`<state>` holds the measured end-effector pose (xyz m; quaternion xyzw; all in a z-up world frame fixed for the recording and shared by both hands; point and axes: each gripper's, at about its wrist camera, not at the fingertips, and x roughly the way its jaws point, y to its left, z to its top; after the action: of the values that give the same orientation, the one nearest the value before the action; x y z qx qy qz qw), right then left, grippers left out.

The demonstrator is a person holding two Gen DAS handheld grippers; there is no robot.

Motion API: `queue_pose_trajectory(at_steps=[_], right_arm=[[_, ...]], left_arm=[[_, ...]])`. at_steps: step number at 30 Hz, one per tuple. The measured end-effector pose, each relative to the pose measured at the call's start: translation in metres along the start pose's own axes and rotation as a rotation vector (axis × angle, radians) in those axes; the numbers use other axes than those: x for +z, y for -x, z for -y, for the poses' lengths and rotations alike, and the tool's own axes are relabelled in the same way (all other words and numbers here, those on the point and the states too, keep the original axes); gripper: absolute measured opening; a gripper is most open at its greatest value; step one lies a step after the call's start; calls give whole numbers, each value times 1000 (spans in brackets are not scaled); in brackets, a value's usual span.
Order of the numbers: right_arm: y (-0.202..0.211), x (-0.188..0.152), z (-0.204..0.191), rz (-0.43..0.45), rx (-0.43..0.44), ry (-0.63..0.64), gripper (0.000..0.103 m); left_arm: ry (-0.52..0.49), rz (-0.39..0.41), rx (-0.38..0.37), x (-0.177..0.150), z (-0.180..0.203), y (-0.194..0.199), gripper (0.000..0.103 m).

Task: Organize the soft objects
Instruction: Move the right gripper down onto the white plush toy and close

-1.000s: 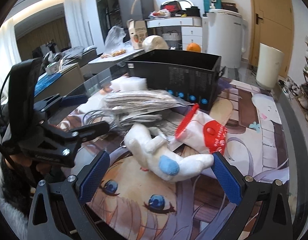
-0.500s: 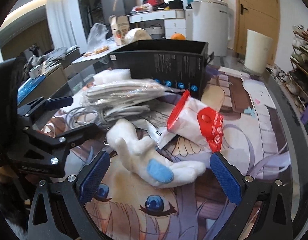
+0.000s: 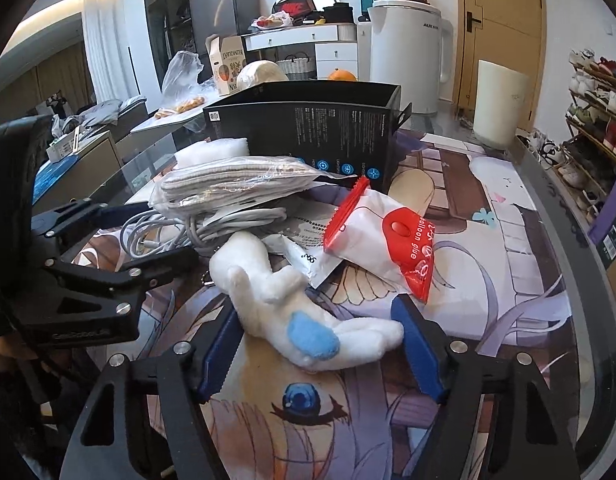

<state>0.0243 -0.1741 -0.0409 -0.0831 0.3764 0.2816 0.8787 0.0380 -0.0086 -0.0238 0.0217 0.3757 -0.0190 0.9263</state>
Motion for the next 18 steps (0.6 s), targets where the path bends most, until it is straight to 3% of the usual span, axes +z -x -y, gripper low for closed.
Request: queue_pose_trajectory(at_steps=[5, 18], right_arm=[[0, 0, 1, 5, 5, -2, 75], [7, -3, 1, 44, 23, 28, 65]], left_arm=[[-6, 20, -59, -3, 0, 4, 55], [-19, 86, -99, -9, -1, 21, 52]])
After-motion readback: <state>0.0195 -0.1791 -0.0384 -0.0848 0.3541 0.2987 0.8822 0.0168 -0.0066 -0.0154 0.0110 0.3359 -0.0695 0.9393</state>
